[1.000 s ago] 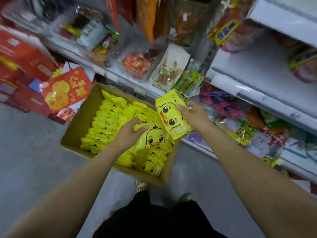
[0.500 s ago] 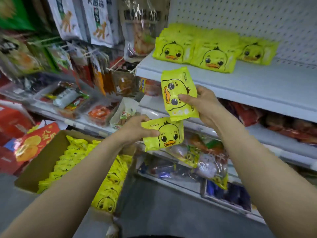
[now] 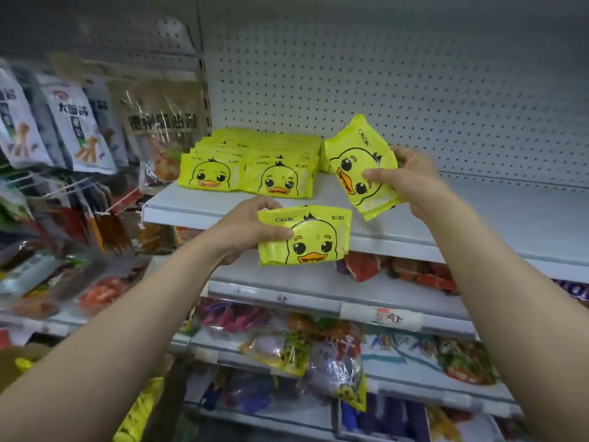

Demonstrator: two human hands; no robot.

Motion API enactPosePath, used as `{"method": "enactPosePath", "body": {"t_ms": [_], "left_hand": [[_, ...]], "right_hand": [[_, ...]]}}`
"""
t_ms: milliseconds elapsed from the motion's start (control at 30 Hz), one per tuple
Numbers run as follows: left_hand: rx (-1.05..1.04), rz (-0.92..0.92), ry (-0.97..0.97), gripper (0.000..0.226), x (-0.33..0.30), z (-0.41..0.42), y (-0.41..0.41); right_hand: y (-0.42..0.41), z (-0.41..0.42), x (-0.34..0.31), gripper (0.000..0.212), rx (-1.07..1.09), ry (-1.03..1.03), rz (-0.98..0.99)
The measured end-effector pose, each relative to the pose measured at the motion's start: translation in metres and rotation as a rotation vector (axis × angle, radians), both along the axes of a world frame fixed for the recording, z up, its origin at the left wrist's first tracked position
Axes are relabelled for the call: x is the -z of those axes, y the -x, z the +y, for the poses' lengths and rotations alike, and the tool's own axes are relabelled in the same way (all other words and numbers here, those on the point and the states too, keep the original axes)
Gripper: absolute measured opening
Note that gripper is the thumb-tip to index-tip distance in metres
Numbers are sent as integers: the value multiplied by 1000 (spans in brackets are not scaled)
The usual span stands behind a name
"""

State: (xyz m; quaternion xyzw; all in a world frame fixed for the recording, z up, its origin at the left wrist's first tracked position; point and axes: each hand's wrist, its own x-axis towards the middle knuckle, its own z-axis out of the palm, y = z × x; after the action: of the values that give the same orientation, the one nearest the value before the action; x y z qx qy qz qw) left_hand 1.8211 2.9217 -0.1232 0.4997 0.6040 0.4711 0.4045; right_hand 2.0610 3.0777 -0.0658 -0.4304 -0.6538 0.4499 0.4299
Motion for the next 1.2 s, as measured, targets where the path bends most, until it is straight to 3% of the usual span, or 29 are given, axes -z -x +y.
{"method": "enactPosePath", "body": {"t_ms": [100, 267, 400, 567, 867, 1067, 1200], "left_hand": [[68, 22, -12, 43, -11, 33, -5], [170, 34, -1, 44, -19, 95, -3], [189, 43, 19, 44, -23, 133, 4], [201, 69, 66, 65, -24, 166, 21], [125, 61, 36, 39, -25, 188, 13], [17, 93, 39, 54, -30, 194, 3], [14, 105, 28, 41, -38, 192, -13]], "right_hand": [[-16, 34, 2, 41, 82, -35, -98], [-21, 99, 10, 43, 196, -65, -347], [1, 150, 18, 53, 113, -133, -513], [38, 197, 22, 71, 6, -209, -740], [58, 253, 20, 53, -111, -321, -865], [60, 269, 19, 57, -123, -425, -889], [53, 270, 28, 62, -61, -514, -877]]}}
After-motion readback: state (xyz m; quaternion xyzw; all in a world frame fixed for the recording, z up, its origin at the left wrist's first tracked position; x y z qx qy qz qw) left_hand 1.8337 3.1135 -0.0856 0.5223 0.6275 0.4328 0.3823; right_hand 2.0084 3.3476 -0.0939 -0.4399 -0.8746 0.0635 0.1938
